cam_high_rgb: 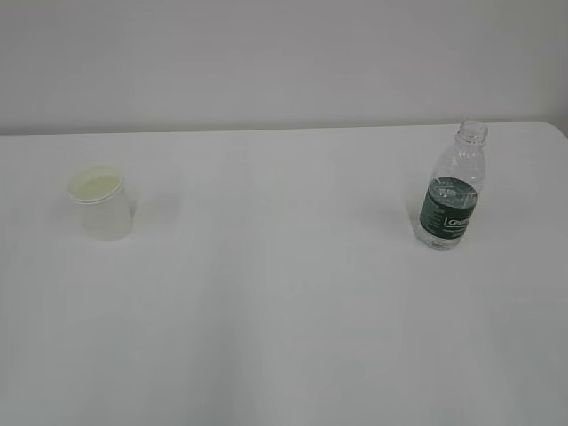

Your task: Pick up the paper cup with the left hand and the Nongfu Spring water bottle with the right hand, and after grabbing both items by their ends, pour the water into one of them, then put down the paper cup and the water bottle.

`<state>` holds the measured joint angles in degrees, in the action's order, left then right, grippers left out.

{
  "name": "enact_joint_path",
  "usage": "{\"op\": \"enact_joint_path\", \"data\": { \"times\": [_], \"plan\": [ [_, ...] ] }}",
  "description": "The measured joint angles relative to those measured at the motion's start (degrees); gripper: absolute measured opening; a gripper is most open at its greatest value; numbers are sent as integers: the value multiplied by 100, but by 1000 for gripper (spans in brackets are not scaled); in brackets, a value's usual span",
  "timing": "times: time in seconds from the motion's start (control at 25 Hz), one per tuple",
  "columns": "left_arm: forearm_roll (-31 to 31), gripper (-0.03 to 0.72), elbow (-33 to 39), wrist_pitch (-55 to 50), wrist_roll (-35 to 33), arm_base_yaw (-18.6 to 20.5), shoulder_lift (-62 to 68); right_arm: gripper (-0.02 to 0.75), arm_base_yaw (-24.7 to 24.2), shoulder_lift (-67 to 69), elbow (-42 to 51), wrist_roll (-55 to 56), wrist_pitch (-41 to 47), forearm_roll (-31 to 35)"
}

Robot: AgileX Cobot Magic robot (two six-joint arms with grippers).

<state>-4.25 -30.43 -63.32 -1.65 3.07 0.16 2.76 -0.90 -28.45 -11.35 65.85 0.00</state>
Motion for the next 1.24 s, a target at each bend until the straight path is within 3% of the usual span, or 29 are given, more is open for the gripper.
{"op": "enact_joint_path", "data": {
  "times": [1.24],
  "plan": [
    [-17, 388, 0, 0, 0, 0, 0, 589, -87, 0, 0, 0, 0, 0]
  ]
}}
